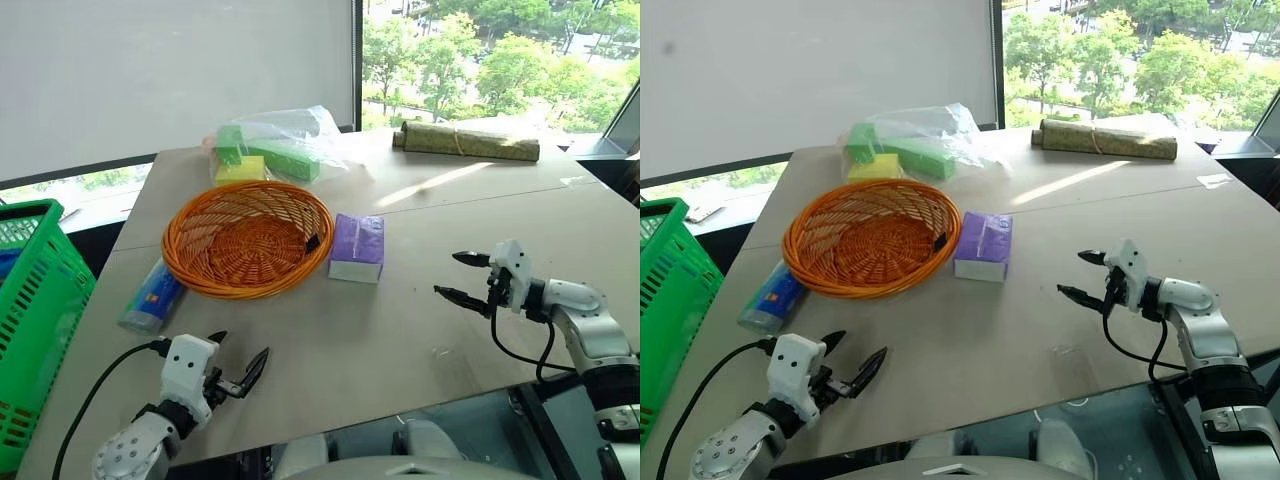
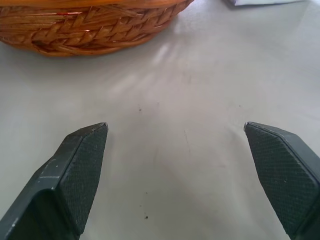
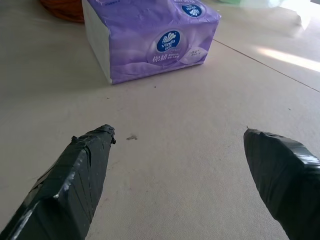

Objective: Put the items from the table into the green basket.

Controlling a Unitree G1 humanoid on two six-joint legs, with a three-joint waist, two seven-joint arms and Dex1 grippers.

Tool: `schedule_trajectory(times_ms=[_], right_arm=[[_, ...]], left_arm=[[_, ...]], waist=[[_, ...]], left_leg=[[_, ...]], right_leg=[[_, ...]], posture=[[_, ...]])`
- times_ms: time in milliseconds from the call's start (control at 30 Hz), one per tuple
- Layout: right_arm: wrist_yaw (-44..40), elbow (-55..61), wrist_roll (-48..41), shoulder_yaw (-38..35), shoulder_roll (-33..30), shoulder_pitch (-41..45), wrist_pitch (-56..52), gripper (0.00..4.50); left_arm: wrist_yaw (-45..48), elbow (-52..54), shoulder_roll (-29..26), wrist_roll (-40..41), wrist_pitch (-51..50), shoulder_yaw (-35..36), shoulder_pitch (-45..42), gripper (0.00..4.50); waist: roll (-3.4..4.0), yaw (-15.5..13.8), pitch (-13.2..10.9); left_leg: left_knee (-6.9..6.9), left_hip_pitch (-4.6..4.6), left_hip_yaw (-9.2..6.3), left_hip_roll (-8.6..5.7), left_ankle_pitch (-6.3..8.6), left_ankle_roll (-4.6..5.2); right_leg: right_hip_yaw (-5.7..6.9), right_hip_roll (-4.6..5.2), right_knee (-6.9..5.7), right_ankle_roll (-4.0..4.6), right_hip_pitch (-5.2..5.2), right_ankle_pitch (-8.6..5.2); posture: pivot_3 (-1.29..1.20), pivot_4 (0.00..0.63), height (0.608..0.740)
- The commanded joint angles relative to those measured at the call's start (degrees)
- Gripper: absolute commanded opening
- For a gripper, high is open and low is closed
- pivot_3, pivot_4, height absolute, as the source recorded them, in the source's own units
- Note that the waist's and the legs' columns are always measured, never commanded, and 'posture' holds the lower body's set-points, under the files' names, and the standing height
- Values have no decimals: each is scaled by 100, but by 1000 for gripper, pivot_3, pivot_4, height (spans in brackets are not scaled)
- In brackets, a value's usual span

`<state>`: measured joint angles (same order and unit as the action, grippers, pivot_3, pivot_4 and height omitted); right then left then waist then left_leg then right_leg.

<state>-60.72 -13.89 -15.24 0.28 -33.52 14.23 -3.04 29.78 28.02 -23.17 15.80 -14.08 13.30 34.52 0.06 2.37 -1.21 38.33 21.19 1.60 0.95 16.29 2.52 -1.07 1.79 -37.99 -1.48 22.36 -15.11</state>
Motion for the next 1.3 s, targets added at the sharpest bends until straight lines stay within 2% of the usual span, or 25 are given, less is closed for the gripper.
schedule_trajectory(times_ms=[33, 367, 633, 733, 933, 1133, 1267, 1300], right_arm=[[-118, 36, -23, -30, -72, 95, 148, 4480], [-344, -176, 78, 90, 18, 314, 412, 4480], [-338, 558, 216, 839, 742, 1111, 416, 4480], [41, 437, 818, 1372, 1237, 1528, 822, 4480], [453, -899, 2314, 2494, 1805, 2552, 2297, 4480], [1509, -2295, 3348, 2897, 2277, 3494, 2766, 4480], [1679, -2813, 3711, 3097, 2407, 3751, 2797, 4480], [1686, -2895, 3776, 3138, 2431, 3797, 2773, 4243]], left_arm=[[3, 293, -10, 37, 185, 184, 124, 4500], [-134, 472, 139, 105, 235, 388, 368, 4500], [-82, 716, 325, 338, 419, 670, 717, 4500], [-10, 921, 532, 983, 406, 901, 877, 4500], [489, 1281, 664, 1427, 826, 1156, 1544, 4500], [835, 1726, 846, 1667, 1268, 1233, 2292, 4500], [1021, 1788, 992, 1669, 1596, 1220, 2669, 4500], [1033, 1758, 1034, 1667, 1680, 1243, 2720, 4500]], waist=[[-3, -2, -2], [-20, -45, -13], [-26, -31, -26], [-32, -66, -27], [-54, -294, -38], [-77, -446, -64], [-83, -556, -63], [-83, -593, -63]], left_leg=[[0, 0, 1, 0, 0, 0], [-1, -7, 7, 4, 0, 0], [-7, -25, 13, 17, 1, 0], [-9, -26, 12, 22, 1, -1], [-9, -22, 12, 17, 2, -2], [-9, -21, 13, 17, 2, -4], [-14, -11, 11, 18, 2, -5], [-14, 3, 10, 17, 2, -4]], right_leg=[[0, 0, 0, 0, 0, 0], [-6, 2, 0, 0, -2, 0], [-10, -3, -2, 1, -12, -1], [-5, -4, -1, 1, -12, 0], [4, 10, 3, 10, -11, -5], [8, 15, 3, 24, -10, -13], [12, 16, 4, 32, 4, -18], [13, 16, 3, 32, 17, -19]], posture=[[-18, 0, 740], [15, 0, 740], [71, 0, 740], [89, 0, 740], [180, 0, 740], [254, 0, 740], [285, 0, 740], [295, 0, 740]])
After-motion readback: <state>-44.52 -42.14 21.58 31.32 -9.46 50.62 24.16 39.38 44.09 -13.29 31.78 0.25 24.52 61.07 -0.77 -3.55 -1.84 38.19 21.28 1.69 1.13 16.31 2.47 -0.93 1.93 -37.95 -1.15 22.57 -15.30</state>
